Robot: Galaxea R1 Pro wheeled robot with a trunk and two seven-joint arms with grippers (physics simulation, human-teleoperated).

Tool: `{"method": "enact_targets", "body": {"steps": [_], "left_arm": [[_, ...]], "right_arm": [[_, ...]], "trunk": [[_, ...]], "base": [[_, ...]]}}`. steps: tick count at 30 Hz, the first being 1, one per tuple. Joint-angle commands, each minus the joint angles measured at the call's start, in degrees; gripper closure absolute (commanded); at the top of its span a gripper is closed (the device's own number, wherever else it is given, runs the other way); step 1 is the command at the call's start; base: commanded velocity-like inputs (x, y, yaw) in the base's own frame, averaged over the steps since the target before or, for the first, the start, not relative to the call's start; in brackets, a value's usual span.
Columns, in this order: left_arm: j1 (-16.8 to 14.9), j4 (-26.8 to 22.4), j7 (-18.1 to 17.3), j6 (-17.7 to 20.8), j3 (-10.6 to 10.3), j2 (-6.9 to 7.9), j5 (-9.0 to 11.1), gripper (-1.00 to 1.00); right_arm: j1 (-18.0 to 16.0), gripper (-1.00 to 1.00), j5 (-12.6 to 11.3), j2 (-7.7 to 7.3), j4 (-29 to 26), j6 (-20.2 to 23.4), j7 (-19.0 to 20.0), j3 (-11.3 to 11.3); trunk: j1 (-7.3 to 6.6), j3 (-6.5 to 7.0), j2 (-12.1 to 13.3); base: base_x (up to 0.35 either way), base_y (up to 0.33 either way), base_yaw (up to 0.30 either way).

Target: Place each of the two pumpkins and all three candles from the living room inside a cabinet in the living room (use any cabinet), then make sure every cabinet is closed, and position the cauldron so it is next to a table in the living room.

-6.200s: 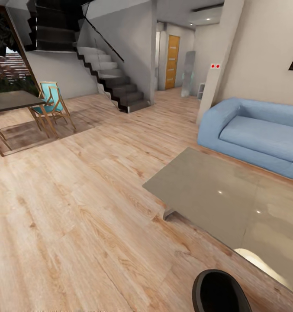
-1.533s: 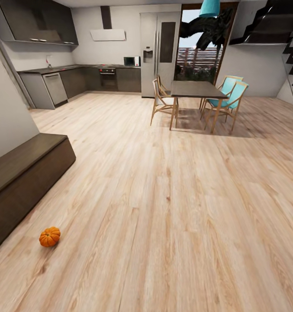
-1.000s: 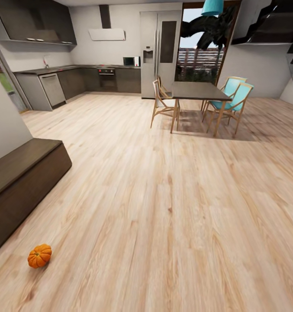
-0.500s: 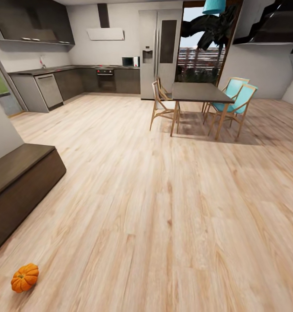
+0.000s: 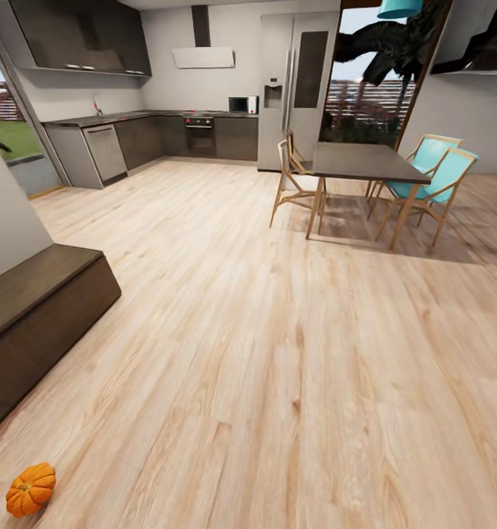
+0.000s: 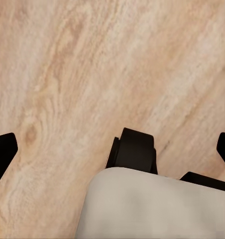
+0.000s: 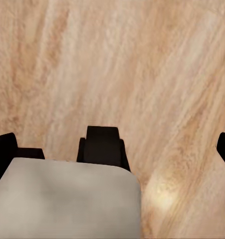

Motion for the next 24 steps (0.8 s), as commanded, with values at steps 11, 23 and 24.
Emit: {"method": "enact_targets", "body": {"steps": [11,23,24], "left_arm": [[0.00,0.00,0.01,0.00,0.00,0.00,0.00,-1.00],[0.00,0.00,0.03,0.00,0.00,0.00,0.00,-1.00],[0.00,0.00,0.03,0.00,0.00,0.00,0.00,-1.00]], "right_arm": [[0.00,-1.00,-0.06,0.00,0.00,-0.03,0.00,-0.03],[0.00,-1.00,-0.24,-0.08,0.03,-1.95,0.00,-0.02],[0.00,-1.00,-0.24,-0.08,0.05,-1.96,0.00,-0.03]], "trunk": [[0.00,0.00,0.00],[0.00,0.00,0.00],[0.00,0.00,0.00]], "base": [[0.328,-0.140,0.281],[0.327,-0.140,0.282],[0.327,-0.140,0.282]]}}
